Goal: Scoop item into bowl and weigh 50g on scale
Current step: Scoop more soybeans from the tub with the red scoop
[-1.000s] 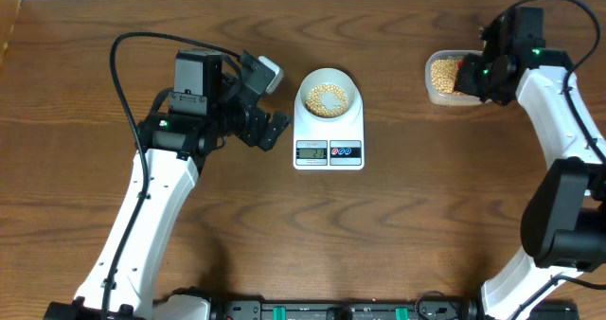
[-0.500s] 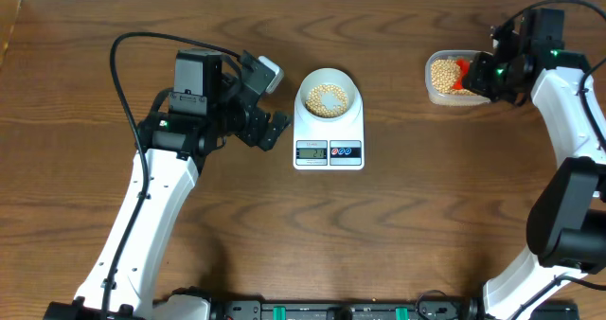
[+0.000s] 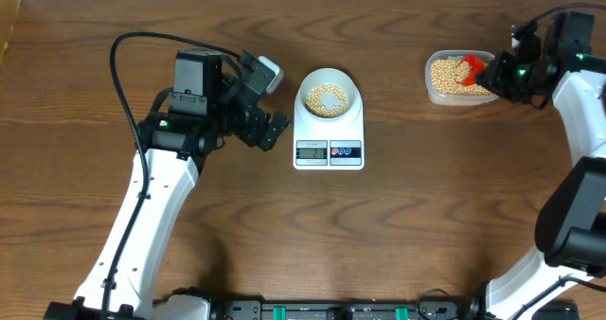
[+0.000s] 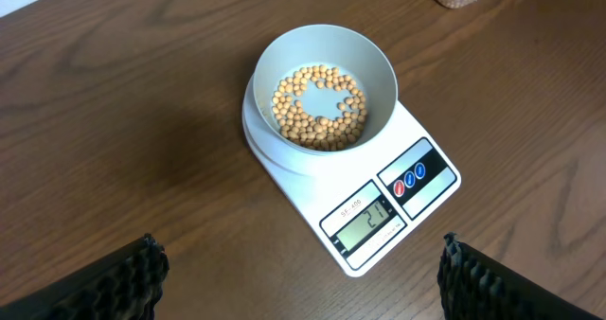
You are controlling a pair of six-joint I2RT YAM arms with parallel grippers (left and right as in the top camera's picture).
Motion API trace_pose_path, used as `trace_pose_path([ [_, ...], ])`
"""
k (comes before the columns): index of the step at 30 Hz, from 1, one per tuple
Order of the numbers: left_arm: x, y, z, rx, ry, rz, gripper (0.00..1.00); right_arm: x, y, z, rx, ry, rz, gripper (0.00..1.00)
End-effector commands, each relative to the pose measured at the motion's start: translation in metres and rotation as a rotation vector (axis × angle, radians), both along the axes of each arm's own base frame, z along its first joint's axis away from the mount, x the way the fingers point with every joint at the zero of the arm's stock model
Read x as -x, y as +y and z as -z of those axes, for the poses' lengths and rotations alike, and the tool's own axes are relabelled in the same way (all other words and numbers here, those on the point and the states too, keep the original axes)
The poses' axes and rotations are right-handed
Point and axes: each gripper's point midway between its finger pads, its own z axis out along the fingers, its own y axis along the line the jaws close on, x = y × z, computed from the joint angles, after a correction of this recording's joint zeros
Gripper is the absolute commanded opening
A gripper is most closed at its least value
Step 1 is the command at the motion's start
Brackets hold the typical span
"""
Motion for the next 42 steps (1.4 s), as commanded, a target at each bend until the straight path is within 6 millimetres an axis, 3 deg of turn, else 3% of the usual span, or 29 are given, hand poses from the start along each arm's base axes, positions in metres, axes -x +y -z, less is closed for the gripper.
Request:
trace_pose_path([
  [1, 0.001, -0.001, 0.0, 0.001, -0.005, 0.019, 0.94, 0.001, 0.004, -0.004, -0.069, -0.031, -0.045, 0.01],
  [13, 0.001, -0.001, 0.0, 0.001, -0.005, 0.019, 0.94, 0.001, -0.001, -0.024, -0.201, -0.116, -0.09, 0.01],
  [31, 0.001, -0.001, 0.0, 0.001, -0.005, 0.019, 0.94, 0.006, 0.027, -0.054, -0.388, -0.219, -0.225, 0.01],
  [35, 0.001, -0.001, 0.0, 0.001, -0.004, 0.019, 0.94, 0.002, 0.042, -0.063, -0.406, -0.267, -0.28, 0.01],
  [42, 0.001, -0.001, 0.0, 0.001, -0.004, 0.019, 0.94, -0.008, 0.098, -0.073, -0.419, -0.299, -0.387, 0.01],
])
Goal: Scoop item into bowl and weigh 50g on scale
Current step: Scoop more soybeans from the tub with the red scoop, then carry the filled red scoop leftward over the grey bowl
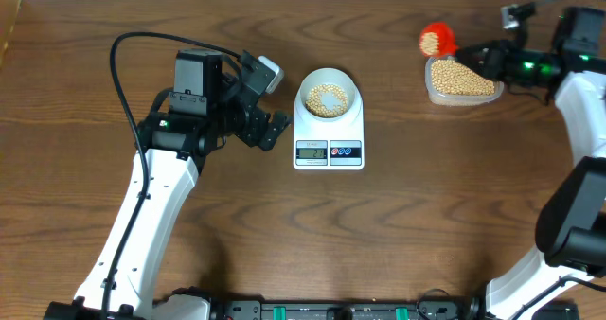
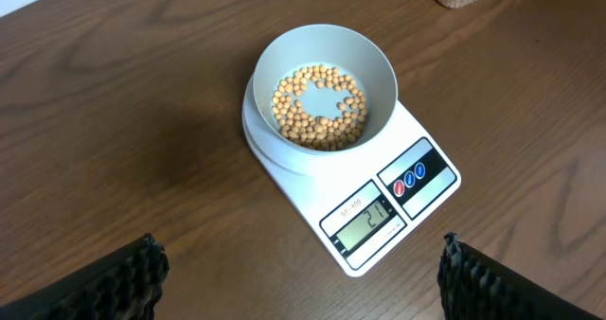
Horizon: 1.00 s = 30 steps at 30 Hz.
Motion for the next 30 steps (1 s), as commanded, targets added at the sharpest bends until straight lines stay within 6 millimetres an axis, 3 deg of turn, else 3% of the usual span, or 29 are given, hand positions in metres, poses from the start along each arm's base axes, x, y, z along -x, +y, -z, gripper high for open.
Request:
trace_pose_path([
  [1, 0.001, -0.001, 0.0, 0.001, -0.005, 0.019, 0.94, 0.002, 0.033, -0.005, -0.041, -0.007, -0.071, 0.02],
  [8, 0.001, -0.001, 0.0, 0.001, -0.005, 0.019, 0.94, 0.003, 0.082, -0.012, -0.033, -0.059, -0.17, 0.02],
  [19, 0.001, -0.001, 0.0, 0.001, -0.005, 0.019, 0.94, 0.014, 0.154, 0.003, 0.108, -0.119, -0.279, 0.02],
  [30, 0.001, -0.001, 0.0, 0.001, -0.005, 0.019, 0.94, 0.033, 0.177, 0.01, 0.149, -0.142, -0.375, 0.01],
])
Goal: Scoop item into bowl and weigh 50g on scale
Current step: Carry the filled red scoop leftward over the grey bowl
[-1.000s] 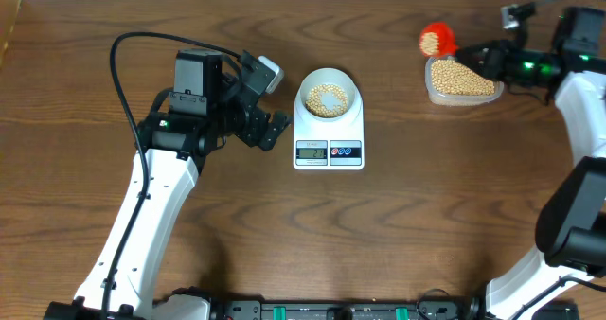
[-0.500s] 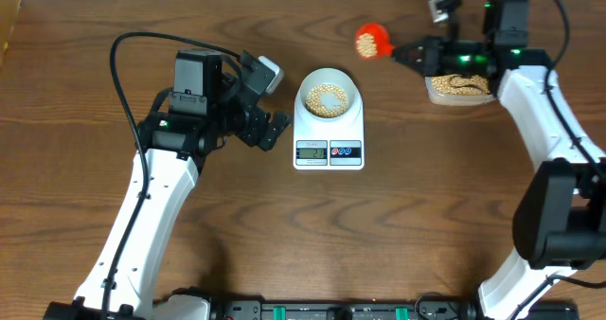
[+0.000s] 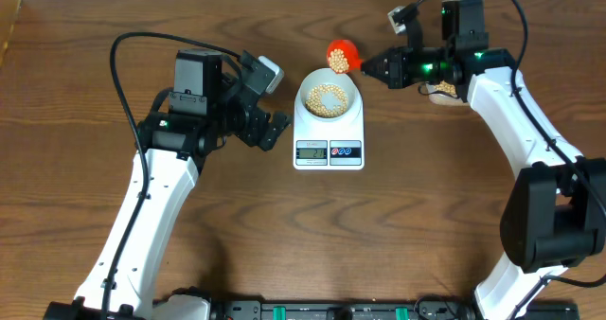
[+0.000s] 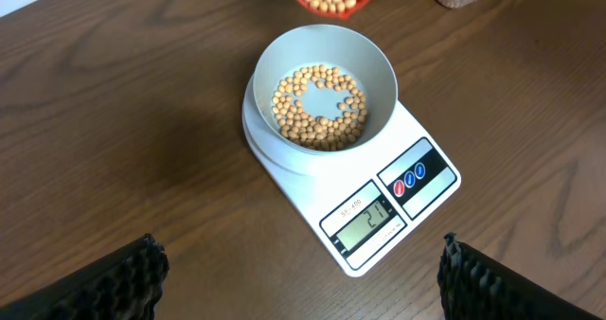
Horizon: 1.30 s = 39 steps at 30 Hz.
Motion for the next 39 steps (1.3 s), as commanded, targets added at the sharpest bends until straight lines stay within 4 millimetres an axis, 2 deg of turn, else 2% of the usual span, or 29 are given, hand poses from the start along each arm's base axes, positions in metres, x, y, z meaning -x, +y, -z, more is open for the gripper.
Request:
trace_pose_path([
  [1, 0.001, -0.001, 0.0, 0.001, -0.005, 0.019, 0.94, 0.006, 0.013, 0.005, 0.029, -0.037, -0.049, 0.02],
  [6, 0.002, -0.001, 0.001, 0.0, -0.003, 0.019, 0.94, 0.011, 0.018, 0.023, 0.143, -0.023, -0.031, 0.02],
  [12, 0.002, -0.001, 0.001, 0.0, -0.001, 0.019, 0.94, 0.016, 0.026, 0.033, 0.263, -0.071, -0.039, 0.02],
  [16, 0.002, -0.001, 0.001, 0.0, -0.001, 0.019, 0.94, 0.012, 0.024, 0.033, 0.372, -0.124, 0.005, 0.02],
  [24, 0.002, -0.001, 0.001, 0.0, -0.001, 0.019, 0.94, 0.019, 0.038, 0.029, 0.474, -0.253, -0.07, 0.02],
  [34, 0.002, -0.001, 0.001, 0.0, -0.001, 0.019, 0.94, 0.022, 0.04, 0.033, 0.552, -0.297, -0.096, 0.01],
  [39, 0.002, -0.001, 0.001, 0.0, 0.0, 0.019, 0.94, 0.025, 0.041, 0.026, 0.564, -0.339, -0.128, 0.01],
])
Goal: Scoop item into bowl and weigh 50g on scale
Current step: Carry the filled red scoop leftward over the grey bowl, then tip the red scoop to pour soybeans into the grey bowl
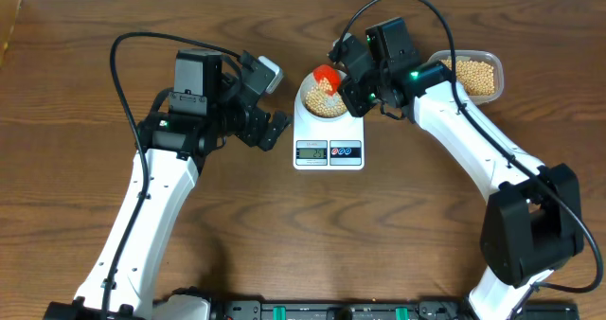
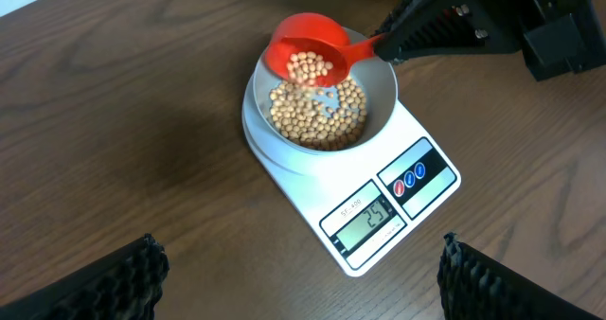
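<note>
A white scale stands mid-table with a white bowl of soybeans on it. My right gripper is shut on the handle of a red scoop, which is tilted over the bowl with beans in it. In the left wrist view the scoop hangs over the bowl's far rim, and the scale display reads 25. My left gripper waits open to the left of the scale, holding nothing; its fingertips frame the bottom of its view.
A clear container of soybeans sits at the back right, behind the right arm. The right arm reaches across from the right edge to the scale.
The right gripper has moved the scoop from just behind the bowl to over it, tilted. More beans lie in the bowl, and the display has gone from 21 to 25.
At first the right gripper held the scoop down in the bean container. Then the scoop was lifted out, full, at the container's left edge. Then it hung just behind the bowl, and now it tips beans into it. The left arm has stayed still throughout.
</note>
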You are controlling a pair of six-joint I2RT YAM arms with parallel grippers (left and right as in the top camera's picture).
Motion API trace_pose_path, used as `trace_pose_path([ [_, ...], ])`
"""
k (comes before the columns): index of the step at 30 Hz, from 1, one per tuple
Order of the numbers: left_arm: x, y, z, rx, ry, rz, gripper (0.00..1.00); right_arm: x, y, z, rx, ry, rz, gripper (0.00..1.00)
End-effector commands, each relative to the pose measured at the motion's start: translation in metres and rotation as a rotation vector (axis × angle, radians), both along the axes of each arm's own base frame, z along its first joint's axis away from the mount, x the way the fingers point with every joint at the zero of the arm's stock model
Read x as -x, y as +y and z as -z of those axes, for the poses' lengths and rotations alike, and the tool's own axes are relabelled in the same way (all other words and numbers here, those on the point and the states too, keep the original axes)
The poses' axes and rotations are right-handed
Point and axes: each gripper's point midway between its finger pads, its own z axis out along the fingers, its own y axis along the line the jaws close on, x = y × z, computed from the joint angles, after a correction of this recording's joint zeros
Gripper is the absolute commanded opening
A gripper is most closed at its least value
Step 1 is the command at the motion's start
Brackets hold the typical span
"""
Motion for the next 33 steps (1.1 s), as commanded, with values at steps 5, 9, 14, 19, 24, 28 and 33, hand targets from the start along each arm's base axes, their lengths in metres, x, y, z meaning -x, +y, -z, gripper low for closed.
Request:
trace_pose_path([
  [5, 0.002, -0.001, 0.001, 0.0, -0.001, 0.019, 0.94, 0.004, -0.004, -0.032, 0.042, -0.113, -0.041, 0.01],
  [9, 0.002, -0.001, 0.001, 0.0, -0.001, 0.019, 0.94, 0.009, -0.006, -0.043, 0.061, -0.152, -0.086, 0.01],
  [14, 0.002, -0.001, 0.001, 0.0, -0.001, 0.019, 0.94, 0.014, -0.008, -0.047, 0.096, -0.183, -0.144, 0.01],
  [19, 0.002, -0.001, 0.001, 0.0, -0.001, 0.019, 0.94, 0.014, -0.009, -0.046, 0.131, -0.218, -0.206, 0.01],
  [24, 0.002, -0.001, 0.001, 0.0, -0.001, 0.019, 0.94, 0.014, -0.009, -0.046, 0.144, -0.231, -0.221, 0.01],
  [28, 0.002, -0.001, 0.001, 0.0, -0.001, 0.019, 0.94, 0.013, -0.01, -0.046, 0.141, -0.228, -0.212, 0.01],
  [33, 0.002, -0.001, 0.001, 0.0, -0.001, 0.019, 0.94, 0.008, -0.009, -0.052, 0.079, -0.194, -0.097, 0.01],
])
